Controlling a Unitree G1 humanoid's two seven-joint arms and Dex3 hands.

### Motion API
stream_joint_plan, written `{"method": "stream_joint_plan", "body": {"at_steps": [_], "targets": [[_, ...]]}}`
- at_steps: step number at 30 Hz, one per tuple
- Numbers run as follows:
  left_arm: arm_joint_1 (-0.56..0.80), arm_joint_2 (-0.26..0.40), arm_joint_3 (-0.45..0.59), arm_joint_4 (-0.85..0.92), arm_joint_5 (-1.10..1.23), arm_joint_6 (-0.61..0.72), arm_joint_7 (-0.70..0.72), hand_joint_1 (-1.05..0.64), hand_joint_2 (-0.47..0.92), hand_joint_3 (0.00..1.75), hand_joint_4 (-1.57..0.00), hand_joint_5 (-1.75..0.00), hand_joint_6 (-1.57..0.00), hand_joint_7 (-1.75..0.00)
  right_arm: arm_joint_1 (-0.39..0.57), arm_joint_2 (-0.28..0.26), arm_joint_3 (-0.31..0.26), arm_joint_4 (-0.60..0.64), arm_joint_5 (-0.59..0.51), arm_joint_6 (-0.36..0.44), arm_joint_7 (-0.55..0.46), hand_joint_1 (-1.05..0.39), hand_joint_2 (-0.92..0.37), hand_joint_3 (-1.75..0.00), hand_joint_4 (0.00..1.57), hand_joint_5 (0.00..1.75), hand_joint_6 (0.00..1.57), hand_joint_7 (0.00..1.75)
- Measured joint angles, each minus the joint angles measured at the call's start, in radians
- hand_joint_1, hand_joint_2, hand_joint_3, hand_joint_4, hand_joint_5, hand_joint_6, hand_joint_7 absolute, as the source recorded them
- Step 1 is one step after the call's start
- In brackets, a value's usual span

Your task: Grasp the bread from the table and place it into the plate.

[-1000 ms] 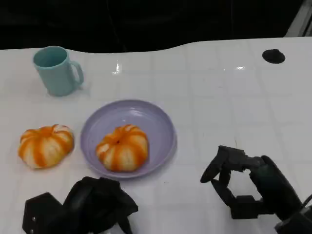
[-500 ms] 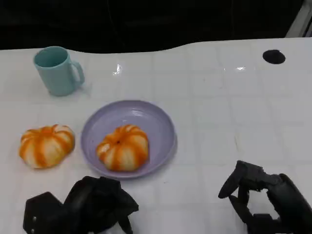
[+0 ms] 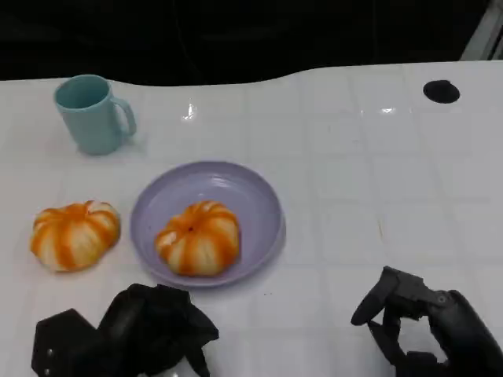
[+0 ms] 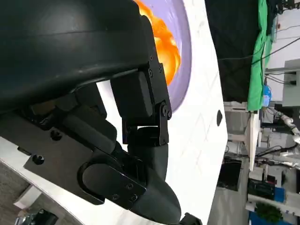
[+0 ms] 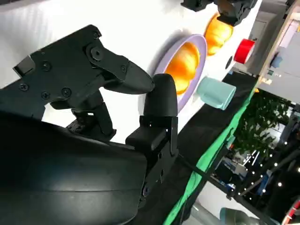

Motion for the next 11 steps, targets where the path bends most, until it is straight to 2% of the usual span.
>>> {"method": "stream_joint_plan", "body": {"at_steps": [11], "targets": [[0.000, 0.016, 0.009, 0.004, -0.016, 0.001, -0.010, -1.05, 0.80, 0.00, -1.46, -0.99, -1.57, -0.47, -0.012, 0.029, -0.003, 0.006, -0.020, -0.008, -0.020, -0.31, -0.62, -0.93, 0.75, 1.75, 0.62, 1.44]]}}
